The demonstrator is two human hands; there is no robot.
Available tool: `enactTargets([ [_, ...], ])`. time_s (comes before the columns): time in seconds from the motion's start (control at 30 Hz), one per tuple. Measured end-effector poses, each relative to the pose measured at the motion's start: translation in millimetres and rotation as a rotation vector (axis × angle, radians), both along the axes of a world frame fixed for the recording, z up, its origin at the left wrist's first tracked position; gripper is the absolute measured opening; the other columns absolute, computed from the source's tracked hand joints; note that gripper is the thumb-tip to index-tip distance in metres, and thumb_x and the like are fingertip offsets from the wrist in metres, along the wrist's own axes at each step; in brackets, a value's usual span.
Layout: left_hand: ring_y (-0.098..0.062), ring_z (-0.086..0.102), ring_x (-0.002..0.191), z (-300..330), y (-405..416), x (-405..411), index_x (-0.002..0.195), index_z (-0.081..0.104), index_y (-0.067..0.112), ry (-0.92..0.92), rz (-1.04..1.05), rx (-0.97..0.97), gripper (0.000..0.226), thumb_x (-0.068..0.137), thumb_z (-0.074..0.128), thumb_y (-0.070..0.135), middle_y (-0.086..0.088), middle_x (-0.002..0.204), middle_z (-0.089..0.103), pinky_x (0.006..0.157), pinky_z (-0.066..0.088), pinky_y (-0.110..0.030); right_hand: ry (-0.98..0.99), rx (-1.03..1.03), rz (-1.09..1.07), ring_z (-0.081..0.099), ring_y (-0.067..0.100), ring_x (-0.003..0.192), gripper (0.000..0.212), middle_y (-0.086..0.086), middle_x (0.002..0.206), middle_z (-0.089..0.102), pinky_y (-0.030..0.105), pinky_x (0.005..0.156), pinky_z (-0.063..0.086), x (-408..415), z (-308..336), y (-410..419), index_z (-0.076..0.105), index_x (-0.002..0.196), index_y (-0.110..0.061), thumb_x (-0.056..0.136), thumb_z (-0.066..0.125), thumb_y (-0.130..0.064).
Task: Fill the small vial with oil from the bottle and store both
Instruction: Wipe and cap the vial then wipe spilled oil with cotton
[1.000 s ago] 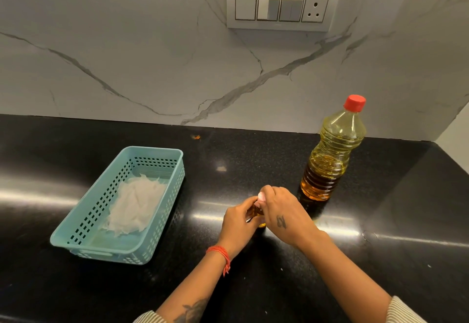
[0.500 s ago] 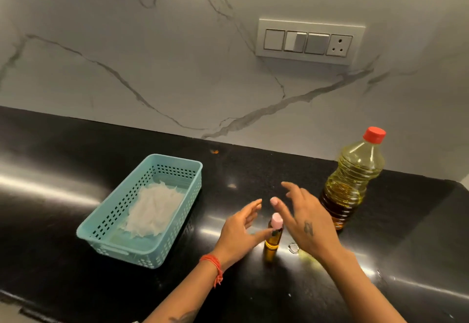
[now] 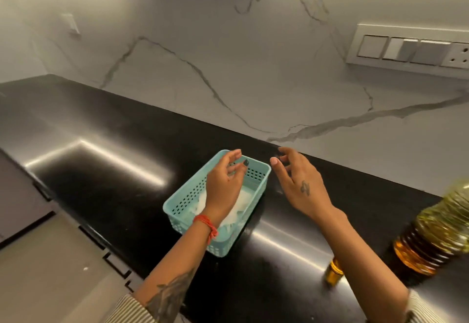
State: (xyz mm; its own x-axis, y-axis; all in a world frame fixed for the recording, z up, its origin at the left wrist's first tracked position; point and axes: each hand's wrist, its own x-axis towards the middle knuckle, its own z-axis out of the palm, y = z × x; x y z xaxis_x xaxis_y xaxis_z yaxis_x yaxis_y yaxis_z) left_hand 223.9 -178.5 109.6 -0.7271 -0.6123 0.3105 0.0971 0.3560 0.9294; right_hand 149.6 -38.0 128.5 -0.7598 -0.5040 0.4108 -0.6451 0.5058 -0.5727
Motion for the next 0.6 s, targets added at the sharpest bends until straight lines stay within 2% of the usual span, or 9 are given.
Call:
enactTargets([
  [0.07, -0.008, 0.06, 0.097, -4, -24, 0, 0.118, 0.057, 0.014, -0.043, 0.066, -0.027, 0.03, 0.089, 0.057, 0.012, 0.002, 0.118, 0.062, 0.078, 0.046, -0.009, -0.026, 0.024, 0.038, 0.057, 0.023, 0.106, 0.047, 0.007, 0.119, 0.058, 0.036, 0.087, 0.044, -4, -6, -28, 0.044, 0.128, -0.019, 0.093, 0.035, -0.049],
  [0.13, -0.015, 0.062, 0.101, -12, -43, -1, 0.117, 0.057, 0.014, -0.117, 0.094, -0.045, 0.029, 0.088, 0.056, 0.009, -0.001, 0.119, 0.062, 0.082, 0.048, -0.016, -0.065, 0.055, 0.065, 0.056, 0.025, 0.107, 0.046, 0.009, 0.119, 0.058, 0.038, 0.089, 0.045, -8, -13, -53, 0.044, 0.128, -0.018, 0.094, 0.035, -0.048],
  [0.33, -0.022, 0.061, 0.107, -50, -79, -17, 0.115, 0.059, 0.01, -0.413, 0.088, -0.123, 0.032, 0.084, 0.058, 0.003, -0.007, 0.118, 0.064, 0.093, 0.044, -0.025, -0.18, 0.185, 0.11, 0.054, 0.03, 0.111, 0.039, 0.015, 0.125, 0.055, 0.04, 0.093, 0.044, -18, -41, -111, 0.044, 0.127, -0.01, 0.095, 0.044, -0.033],
  [0.47, -0.024, 0.057, 0.111, -71, -89, -28, 0.115, 0.058, 0.009, -0.643, 0.004, -0.208, 0.035, 0.081, 0.063, 0.009, -0.01, 0.12, 0.062, 0.096, 0.042, -0.03, -0.251, 0.436, 0.119, 0.052, 0.031, 0.113, 0.044, 0.015, 0.127, 0.054, 0.038, 0.092, 0.043, -30, -62, -133, 0.044, 0.128, -0.009, 0.09, 0.054, -0.028],
  [0.6, -0.027, 0.053, 0.116, -82, -95, -31, 0.121, 0.054, 0.01, -0.789, -0.046, -0.234, 0.039, 0.083, 0.062, 0.012, -0.011, 0.124, 0.059, 0.1, 0.042, -0.034, -0.256, 0.671, 0.141, 0.055, 0.031, 0.109, 0.042, 0.015, 0.12, 0.059, 0.034, 0.087, 0.043, -38, -73, -145, 0.053, 0.118, -0.006, 0.085, 0.063, -0.029],
])
